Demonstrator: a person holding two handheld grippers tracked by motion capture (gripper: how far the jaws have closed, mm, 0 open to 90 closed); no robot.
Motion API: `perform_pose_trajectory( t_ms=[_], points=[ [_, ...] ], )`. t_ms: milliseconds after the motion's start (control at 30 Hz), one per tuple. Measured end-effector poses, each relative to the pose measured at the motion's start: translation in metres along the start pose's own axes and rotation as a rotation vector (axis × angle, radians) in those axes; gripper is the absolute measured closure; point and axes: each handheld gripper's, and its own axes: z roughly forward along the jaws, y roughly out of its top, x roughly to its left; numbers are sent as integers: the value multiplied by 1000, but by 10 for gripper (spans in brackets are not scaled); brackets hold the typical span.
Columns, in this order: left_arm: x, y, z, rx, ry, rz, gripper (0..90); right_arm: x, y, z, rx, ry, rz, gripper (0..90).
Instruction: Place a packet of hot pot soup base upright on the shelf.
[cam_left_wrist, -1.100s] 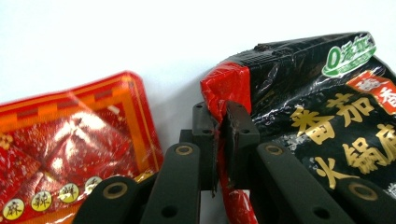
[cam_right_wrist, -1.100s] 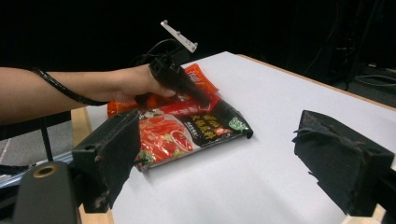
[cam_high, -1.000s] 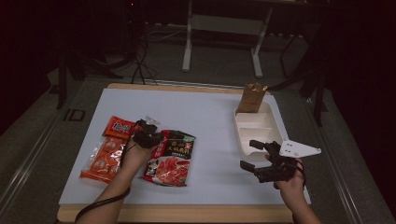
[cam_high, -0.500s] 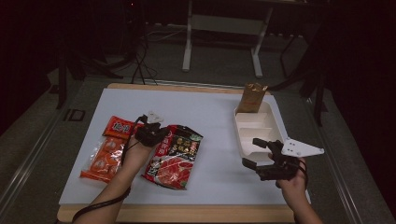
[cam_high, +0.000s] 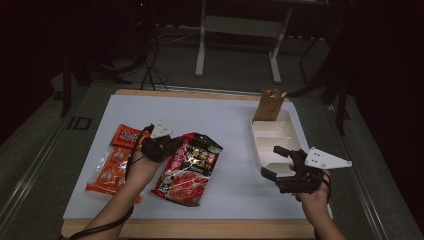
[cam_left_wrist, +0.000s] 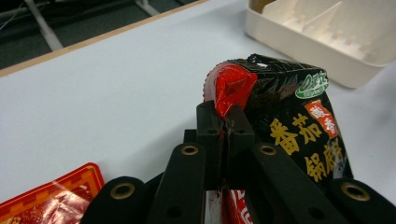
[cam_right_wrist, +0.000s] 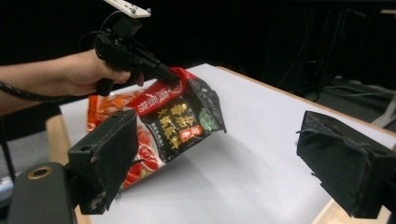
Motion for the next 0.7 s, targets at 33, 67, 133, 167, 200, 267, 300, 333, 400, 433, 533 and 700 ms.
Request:
perform_pose_trajectory(
  t_ms=[33,67,133,167,200,267,300,333,400,433,533,700],
  points=[
    [-2,1,-2,-8,-6,0,885,-1,1,-1,4,11,25,126],
    [-4,2,-4,-15,-16,0,885,-1,1,-1,4,10,29,126],
    [-8,3,-8,-25,-24,9,885,0,1,0,17,8,30,123],
    [-8,3,-8,-25,-24,9,885,0,1,0,17,8,30,123],
    [-10,5,-12,-28,-43,12,885,1,1,1,27,-7,17,123],
    [-12,5,-16,-39,-61,19,885,3,1,3,44,34,8,116],
    [-13,6,-18,-42,-64,24,885,5,1,4,57,19,-5,116],
    [-15,7,-20,-47,-74,38,885,6,1,6,65,30,-15,116],
    [-20,9,-26,-56,-91,56,885,8,1,7,63,27,-21,118],
    [-21,10,-28,-62,-98,68,886,10,1,11,91,39,-29,135],
    [-30,15,-36,-77,-113,110,886,10,0,11,82,37,-16,145],
    [-42,21,-48,-119,-130,134,886,10,2,10,62,17,-4,109]
  ],
)
